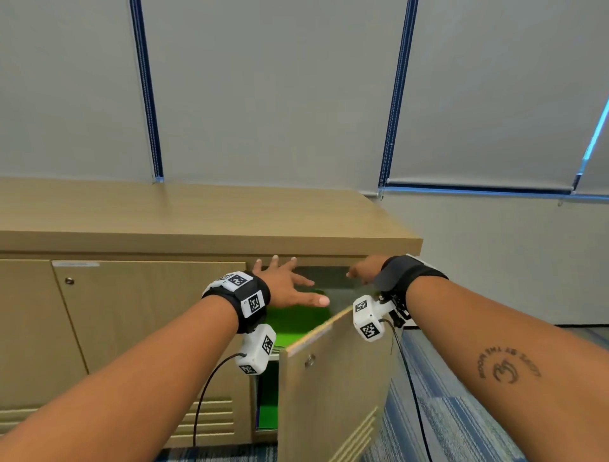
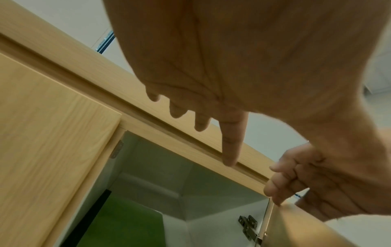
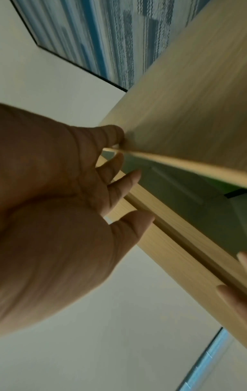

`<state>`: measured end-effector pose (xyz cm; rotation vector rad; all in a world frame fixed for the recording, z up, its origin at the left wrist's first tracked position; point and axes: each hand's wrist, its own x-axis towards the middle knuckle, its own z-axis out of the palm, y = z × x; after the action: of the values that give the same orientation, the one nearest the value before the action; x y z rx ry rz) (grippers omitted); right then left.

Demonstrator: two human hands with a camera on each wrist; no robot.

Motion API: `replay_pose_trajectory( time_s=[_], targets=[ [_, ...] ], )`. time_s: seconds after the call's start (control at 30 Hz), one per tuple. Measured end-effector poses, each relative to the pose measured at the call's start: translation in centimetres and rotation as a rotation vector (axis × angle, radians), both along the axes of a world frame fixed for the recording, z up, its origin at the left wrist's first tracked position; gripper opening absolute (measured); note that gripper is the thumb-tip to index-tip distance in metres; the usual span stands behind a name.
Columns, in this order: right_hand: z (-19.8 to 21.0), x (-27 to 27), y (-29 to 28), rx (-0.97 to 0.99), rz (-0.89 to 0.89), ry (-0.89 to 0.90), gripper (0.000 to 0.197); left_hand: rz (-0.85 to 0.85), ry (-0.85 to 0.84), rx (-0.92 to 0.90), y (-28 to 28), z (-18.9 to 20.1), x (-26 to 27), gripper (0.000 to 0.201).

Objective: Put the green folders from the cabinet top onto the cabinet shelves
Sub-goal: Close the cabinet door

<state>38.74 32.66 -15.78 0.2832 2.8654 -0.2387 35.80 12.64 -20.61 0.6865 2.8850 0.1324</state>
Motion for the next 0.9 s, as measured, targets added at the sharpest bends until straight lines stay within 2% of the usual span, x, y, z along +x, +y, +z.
replay_pose_trajectory(
  time_s=[0.1,0.17,0.2,0.27,0.33,0.4,0.47,0.5,0.57,0.7,0.9],
  targets=[
    [-1.3,-1.4,-0.6,0.01,0.035,0.038,0.041,-0.06,0.002,-0.085,-1.1,-0.4,-0.5,0.061],
    [-2.6,-2.4,-1.0,0.014,0.063,0.078,0.032,-0.059,0.103,-0.119,-1.6,-0.8,-1.2,0.046],
    [-3.4,-3.0,-1.4,0.016,0.045,0.093,0.029,-0.045,0.173,-0.129,-1.8,-1.0,-1.6,0.048],
    [-4.7,-3.9,-1.8,0.063,0.027,0.113,0.028,0.007,0.319,-0.13,-1.8,-1.2,-2.5,0.069],
    [-5.9,-4.3,-2.0,0.119,-0.013,0.145,0.032,0.077,0.425,-0.125,-1.8,-1.0,-3.6,0.105],
    [-6.6,-4.6,-1.7,0.183,-0.048,0.277,0.039,0.125,0.483,-0.145,-1.8,-0.6,-4.6,0.131],
    [-7.2,-5.1,-1.2,0.28,-0.009,0.489,0.045,0.158,0.516,-0.171,-1.7,-0.1,-5.7,0.144],
    [-7.3,-5.6,-1.1,0.327,0.048,0.571,0.054,0.169,0.523,-0.184,-1.6,-0.1,-6.3,0.145],
    [-7.7,-6.7,-1.2,0.371,0.188,0.632,0.078,0.176,0.518,-0.201,-1.4,-0.3,-7.3,0.142],
    [-8.3,-9.0,-1.9,0.381,0.297,0.674,0.098,0.146,0.521,-0.12,-1.4,-0.9,-8.8,0.128],
    [-8.6,-11.1,-2.0,0.395,0.344,0.775,0.105,0.084,0.728,-0.004,-1.7,-2.5,-10.1,0.095]
  ],
)
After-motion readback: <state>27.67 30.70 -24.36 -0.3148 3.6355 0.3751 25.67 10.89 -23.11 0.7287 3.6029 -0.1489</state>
